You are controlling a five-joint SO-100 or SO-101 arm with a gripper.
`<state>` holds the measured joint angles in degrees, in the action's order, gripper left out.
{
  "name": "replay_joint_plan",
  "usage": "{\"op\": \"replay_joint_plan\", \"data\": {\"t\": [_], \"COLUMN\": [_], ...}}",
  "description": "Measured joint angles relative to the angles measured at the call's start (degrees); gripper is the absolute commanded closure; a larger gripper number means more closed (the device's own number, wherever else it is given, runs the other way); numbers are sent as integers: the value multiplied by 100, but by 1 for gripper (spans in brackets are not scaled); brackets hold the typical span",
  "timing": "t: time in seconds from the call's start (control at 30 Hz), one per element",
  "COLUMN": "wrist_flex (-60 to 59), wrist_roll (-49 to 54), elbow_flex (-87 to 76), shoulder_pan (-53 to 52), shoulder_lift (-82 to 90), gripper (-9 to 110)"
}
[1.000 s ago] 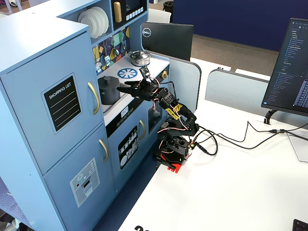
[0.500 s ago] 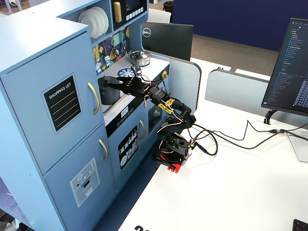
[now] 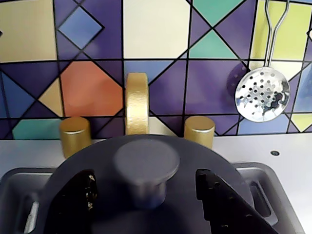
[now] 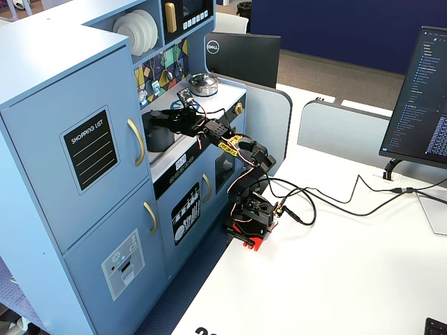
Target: Take off the lid from the gray recipient and place it on the counter
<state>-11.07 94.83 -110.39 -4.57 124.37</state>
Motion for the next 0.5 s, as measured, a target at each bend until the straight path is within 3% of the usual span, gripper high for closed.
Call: {"op": "replay_joint_plan", "data": {"t": [0.5], "wrist_flex": [97], "wrist_roll": [-105], "elbow_flex": [220], "shoulder_pan": [132], "shoulder_lift": [-413], "gripper": [90]}}
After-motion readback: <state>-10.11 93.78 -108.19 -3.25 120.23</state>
